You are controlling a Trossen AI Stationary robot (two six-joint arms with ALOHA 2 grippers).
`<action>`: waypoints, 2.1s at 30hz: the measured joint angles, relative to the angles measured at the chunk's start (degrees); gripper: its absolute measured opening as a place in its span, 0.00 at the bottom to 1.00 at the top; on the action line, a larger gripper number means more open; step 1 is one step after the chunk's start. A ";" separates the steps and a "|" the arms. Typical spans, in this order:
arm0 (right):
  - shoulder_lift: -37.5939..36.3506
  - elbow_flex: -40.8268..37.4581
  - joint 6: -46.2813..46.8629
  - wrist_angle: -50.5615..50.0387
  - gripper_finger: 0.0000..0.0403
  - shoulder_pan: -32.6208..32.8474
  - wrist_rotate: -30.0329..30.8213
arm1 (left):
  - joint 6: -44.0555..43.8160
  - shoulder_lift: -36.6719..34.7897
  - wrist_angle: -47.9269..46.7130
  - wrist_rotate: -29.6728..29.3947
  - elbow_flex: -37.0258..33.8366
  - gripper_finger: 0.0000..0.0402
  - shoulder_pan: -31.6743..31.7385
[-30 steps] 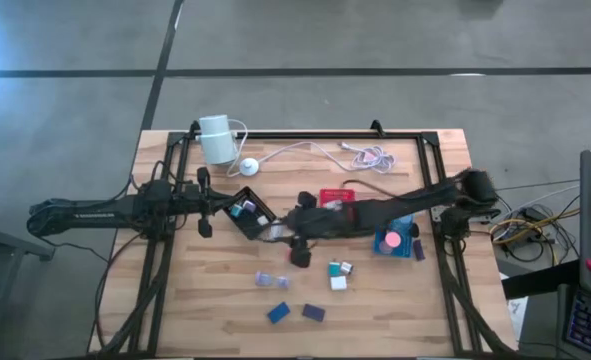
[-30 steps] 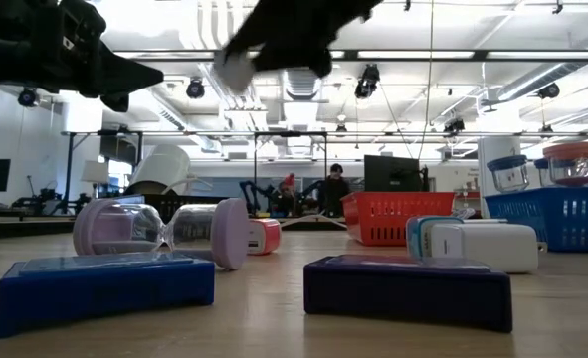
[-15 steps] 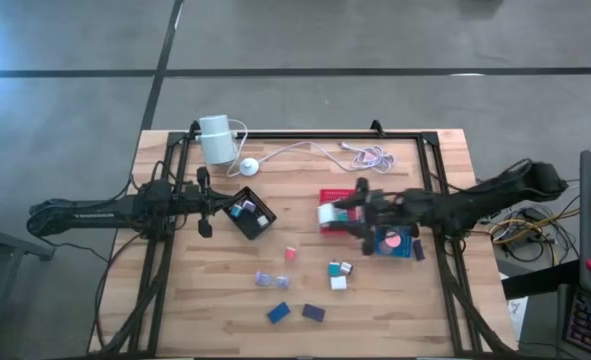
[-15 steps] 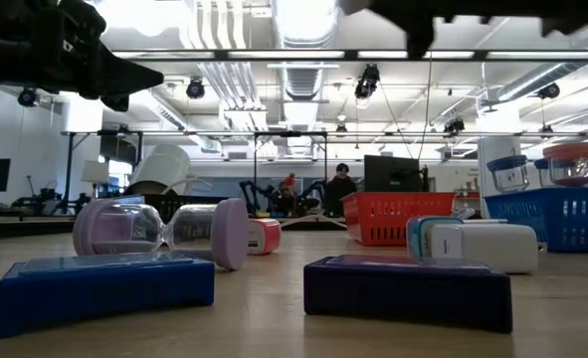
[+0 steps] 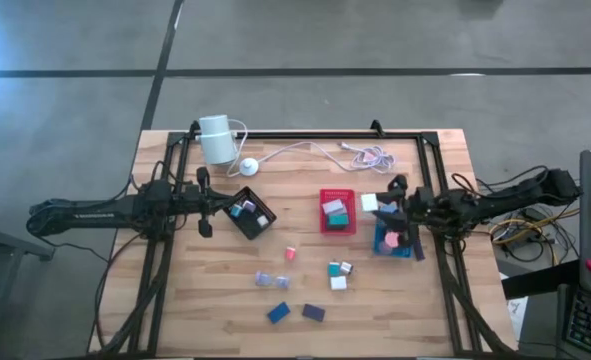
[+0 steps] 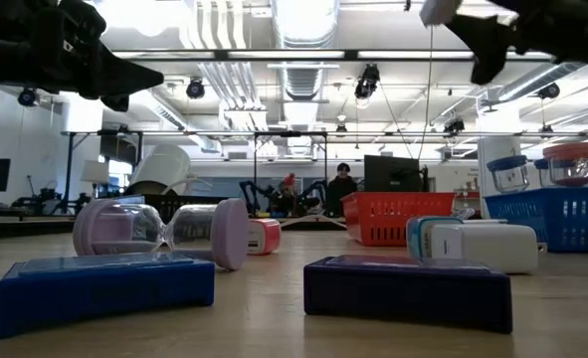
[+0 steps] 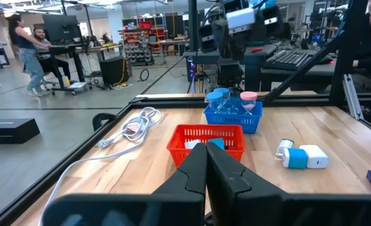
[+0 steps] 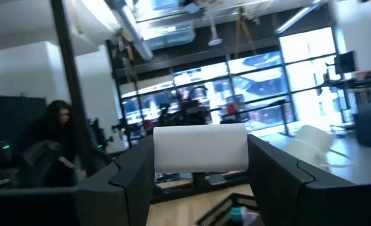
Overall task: Pick & Place Office items
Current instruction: Put the top white charger adaptor into the black bin
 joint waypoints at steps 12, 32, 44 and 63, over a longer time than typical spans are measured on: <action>-18.11 -4.93 -2.67 -11.97 0.50 -0.02 1.16 | -0.16 0.01 -0.02 0.00 0.00 0.02 0.00; -3.40 10.20 1.49 -31.09 0.50 -0.04 7.97 | 0.13 -0.01 1.09 -0.04 0.00 0.02 0.00; 35.28 44.29 -7.64 -51.00 0.50 -1.12 7.37 | 0.22 0.00 0.87 -0.02 0.00 0.02 0.00; 74.05 90.20 -23.96 -75.32 0.50 -11.23 -17.92 | 0.80 -0.01 0.21 -0.01 0.00 0.02 0.00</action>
